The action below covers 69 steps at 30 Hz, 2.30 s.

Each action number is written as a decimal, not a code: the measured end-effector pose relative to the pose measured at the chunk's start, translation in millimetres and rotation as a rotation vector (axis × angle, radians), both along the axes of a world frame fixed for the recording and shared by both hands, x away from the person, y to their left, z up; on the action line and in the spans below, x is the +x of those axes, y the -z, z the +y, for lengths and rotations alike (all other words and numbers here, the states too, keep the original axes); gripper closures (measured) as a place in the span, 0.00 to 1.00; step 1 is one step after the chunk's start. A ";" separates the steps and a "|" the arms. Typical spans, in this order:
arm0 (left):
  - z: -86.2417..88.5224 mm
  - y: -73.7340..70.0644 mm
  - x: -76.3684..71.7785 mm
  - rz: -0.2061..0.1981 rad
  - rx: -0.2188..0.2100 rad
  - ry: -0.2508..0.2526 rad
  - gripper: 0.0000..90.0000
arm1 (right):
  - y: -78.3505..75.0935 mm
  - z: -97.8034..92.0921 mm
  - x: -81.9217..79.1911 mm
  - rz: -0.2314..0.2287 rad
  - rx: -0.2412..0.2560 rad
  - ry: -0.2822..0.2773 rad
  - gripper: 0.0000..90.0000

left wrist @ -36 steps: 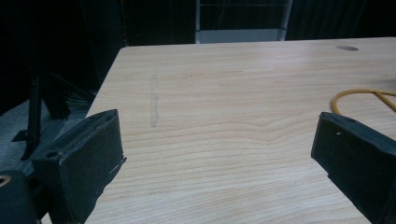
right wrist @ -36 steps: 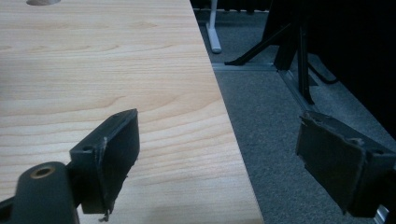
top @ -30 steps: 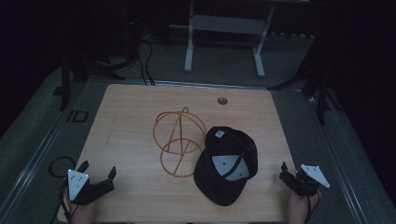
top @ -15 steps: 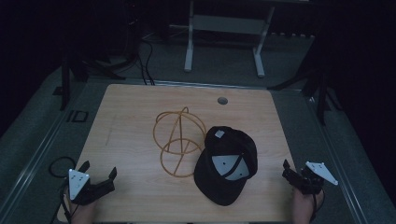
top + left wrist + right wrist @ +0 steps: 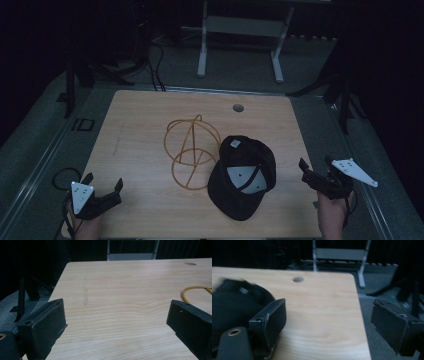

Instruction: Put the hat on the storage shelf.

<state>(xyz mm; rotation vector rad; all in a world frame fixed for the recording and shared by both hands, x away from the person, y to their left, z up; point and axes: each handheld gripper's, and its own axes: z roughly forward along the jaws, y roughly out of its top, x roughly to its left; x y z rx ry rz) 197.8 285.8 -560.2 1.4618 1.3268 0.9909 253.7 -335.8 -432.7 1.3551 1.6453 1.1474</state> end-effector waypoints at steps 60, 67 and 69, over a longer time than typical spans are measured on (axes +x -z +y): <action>-37.9 -12.8 -2.9 0.122 -0.073 0.221 0.06 | 22.4 91.9 49.3 0.241 -0.177 -0.181 0.98; -55.5 -20.5 -7.4 0.112 -0.078 0.296 0.06 | -0.9 89.5 40.4 0.180 -0.173 -0.181 0.99; -64.5 -25.3 -8.9 0.106 -0.073 0.330 0.06 | -3.7 88.5 39.2 0.176 -0.168 -0.181 0.98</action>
